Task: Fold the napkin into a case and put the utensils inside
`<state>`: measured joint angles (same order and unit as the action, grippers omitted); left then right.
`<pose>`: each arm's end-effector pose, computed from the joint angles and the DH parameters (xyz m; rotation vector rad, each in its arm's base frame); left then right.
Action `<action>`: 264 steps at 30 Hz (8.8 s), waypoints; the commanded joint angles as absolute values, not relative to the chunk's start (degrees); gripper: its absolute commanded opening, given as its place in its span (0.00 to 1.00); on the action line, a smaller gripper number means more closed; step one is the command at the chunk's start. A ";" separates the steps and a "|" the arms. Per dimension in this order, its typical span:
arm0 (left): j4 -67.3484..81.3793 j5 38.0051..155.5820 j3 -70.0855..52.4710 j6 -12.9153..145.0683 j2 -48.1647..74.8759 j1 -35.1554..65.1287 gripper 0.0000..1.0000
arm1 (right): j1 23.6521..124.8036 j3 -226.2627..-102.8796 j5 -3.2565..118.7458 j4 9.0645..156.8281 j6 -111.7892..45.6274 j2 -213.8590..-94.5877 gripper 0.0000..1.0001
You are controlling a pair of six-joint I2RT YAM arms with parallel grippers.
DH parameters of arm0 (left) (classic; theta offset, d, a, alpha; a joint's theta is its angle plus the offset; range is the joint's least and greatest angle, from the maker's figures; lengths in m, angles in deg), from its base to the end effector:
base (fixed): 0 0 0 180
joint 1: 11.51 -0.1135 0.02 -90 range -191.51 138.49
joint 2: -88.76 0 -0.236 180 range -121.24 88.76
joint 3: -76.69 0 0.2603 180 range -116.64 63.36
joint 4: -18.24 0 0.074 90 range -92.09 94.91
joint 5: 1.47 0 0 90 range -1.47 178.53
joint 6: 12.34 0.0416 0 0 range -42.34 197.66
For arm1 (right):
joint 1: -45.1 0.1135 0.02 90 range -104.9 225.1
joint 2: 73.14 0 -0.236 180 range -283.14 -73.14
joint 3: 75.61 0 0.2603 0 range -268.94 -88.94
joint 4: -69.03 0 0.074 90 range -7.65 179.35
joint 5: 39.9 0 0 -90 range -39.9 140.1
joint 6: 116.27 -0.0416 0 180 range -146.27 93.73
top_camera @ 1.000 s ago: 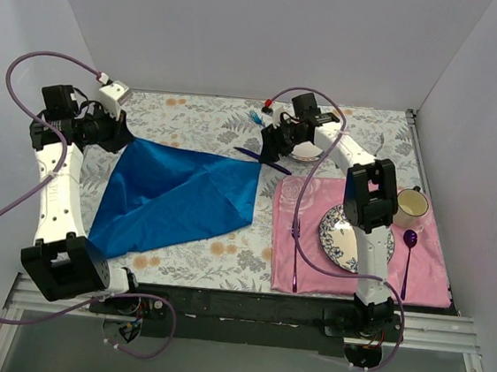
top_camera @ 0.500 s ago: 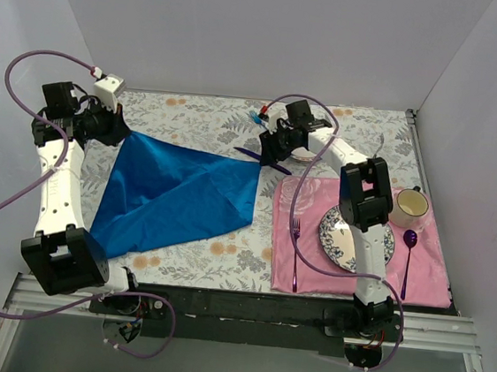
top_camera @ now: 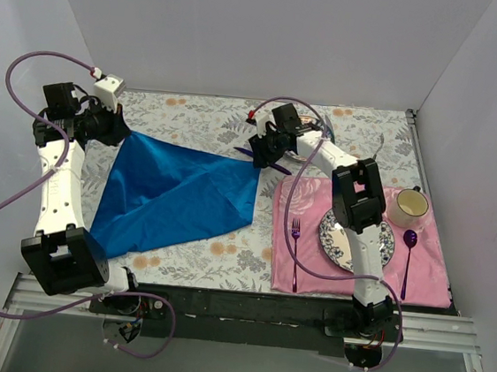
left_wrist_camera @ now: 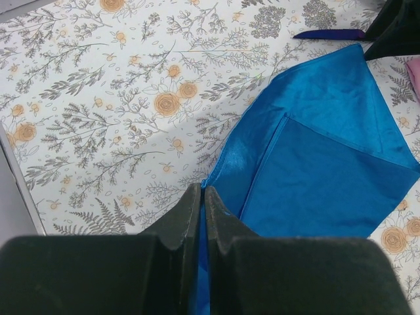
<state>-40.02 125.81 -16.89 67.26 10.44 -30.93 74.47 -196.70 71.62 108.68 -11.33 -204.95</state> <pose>0.2929 0.0765 0.3401 -0.2541 2.2075 -0.6641 0.4326 0.2610 0.1542 -1.0763 2.1998 0.5712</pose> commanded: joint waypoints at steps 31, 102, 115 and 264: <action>-38.68 124.83 -16.53 66.76 10.28 -31.03 0.00 | 78.06 -194.23 64.69 105.38 -9.57 -207.09 0.13; -1.77 105.57 -7.54 50.59 5.11 -32.17 0.00 | 76.22 -188.22 64.60 76.55 -2.62 -183.51 0.01; -1.41 113.12 -14.53 54.89 -10.12 -34.36 0.00 | 74.19 -196.27 71.28 82.26 2.56 -193.91 0.01; -68.04 122.79 -0.79 114.23 10.98 -50.01 0.49 | 88.34 -158.89 82.18 126.91 16.02 -163.14 0.63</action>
